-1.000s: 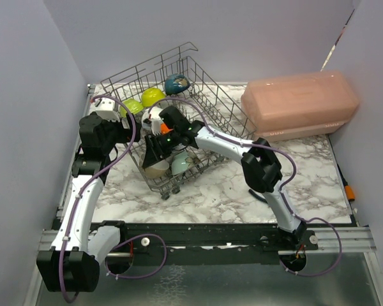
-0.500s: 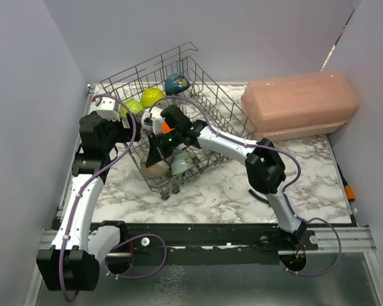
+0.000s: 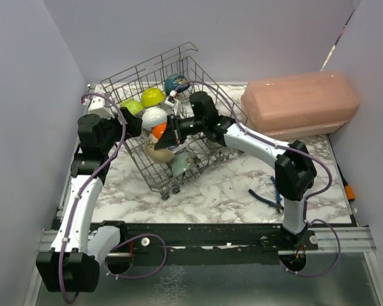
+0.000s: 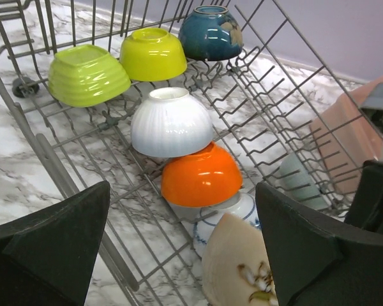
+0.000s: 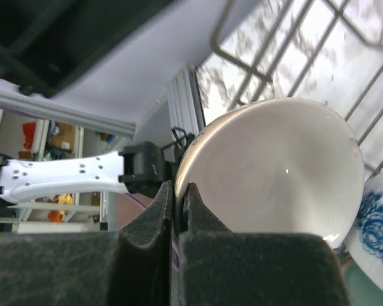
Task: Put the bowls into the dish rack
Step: Pick up the bowl from the dish rack, then place the bowl in the dish rack.
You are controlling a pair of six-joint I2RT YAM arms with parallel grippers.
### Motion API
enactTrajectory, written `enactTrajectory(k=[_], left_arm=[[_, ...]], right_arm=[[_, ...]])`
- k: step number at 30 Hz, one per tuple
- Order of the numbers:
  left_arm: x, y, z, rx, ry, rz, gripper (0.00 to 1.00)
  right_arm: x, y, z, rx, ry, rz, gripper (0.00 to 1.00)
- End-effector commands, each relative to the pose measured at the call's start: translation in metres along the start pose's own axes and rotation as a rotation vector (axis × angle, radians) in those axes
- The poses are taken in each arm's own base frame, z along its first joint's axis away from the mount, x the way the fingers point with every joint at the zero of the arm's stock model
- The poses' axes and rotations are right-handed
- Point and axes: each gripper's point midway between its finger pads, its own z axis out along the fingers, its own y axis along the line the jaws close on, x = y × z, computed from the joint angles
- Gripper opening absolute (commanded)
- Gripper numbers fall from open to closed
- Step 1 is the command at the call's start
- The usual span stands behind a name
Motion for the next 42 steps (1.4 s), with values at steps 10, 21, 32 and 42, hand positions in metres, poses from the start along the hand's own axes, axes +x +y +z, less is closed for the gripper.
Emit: enactTrajectory(k=[10,21,32,42], left_arm=[[-0.017,-0.062,-0.019,0.389,-0.074,0.333,0.96],[0.043,-0.117,-0.041,0.912,-0.286,1.103,0.99],[0.072,-0.155,-0.017,1.034,-0.287,1.303,0.99],[0.064,-0.183,-0.006,1.039,-0.344,1.449,0.99]], right_arm=[[-0.049,0.055,-0.098,-0.284,-0.096,-0.263,0.0],[-0.031,0.045,-0.126,-0.205,0.046,-0.344,0.0],[-0.013,0.038,-0.122,-0.184,0.142,-0.327,0.0],[-0.005,0.034,-0.114,-0.158,0.194,-0.329,0.0]])
